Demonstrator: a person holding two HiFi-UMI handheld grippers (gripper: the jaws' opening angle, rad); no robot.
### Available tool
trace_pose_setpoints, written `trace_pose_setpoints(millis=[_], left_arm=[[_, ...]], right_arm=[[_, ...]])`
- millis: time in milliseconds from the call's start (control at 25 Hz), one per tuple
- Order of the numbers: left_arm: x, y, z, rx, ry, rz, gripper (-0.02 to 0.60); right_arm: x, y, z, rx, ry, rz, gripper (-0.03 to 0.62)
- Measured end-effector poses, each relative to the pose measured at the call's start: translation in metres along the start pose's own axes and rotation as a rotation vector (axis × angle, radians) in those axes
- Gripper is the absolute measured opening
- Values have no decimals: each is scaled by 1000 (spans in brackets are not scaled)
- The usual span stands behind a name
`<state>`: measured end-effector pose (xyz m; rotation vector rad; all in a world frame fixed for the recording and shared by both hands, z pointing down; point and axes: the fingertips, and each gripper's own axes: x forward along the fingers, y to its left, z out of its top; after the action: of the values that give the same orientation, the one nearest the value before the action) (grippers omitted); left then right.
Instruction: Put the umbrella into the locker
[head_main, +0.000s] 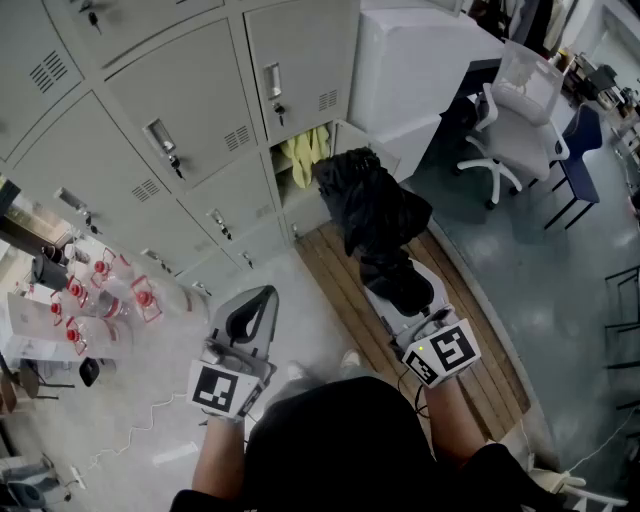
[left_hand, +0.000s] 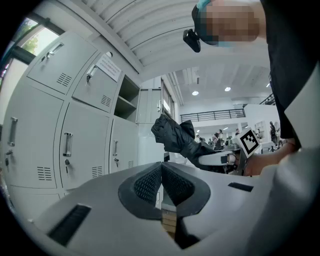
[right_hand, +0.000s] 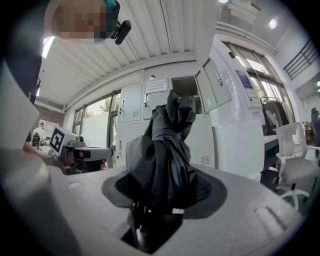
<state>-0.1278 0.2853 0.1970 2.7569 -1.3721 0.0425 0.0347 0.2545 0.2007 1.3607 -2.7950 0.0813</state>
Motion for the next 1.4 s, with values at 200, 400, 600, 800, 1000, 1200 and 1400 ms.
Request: trace_pose_setpoints(millis=[200,400,600,800,1000,1200,1400], left_arm=[[-3,4,-4,-10,8,-5,11],[-9,21,-12,-33,24,-2,11],[-20,42,-18,-41,23,-5,11],[-41,68,-25,-67,14,-9,12],[-48,87,-34,-94,18,-18,11],[-38,95,-43,-109,36,-27,12],[-13,103,-49,-110,61,-26,12]], right_arm=[[3,2,-3,10,6,-9,225],[12,10,-2,41,-7,-3,225],[27,18,-6,52,-3,-29,225],[38,29,-18,65,19,-78,225],[48,35,-24,63,44,-110,225],[63,29,-30,71,60,-116,225],[80,7,-37,85,68,-108,225]])
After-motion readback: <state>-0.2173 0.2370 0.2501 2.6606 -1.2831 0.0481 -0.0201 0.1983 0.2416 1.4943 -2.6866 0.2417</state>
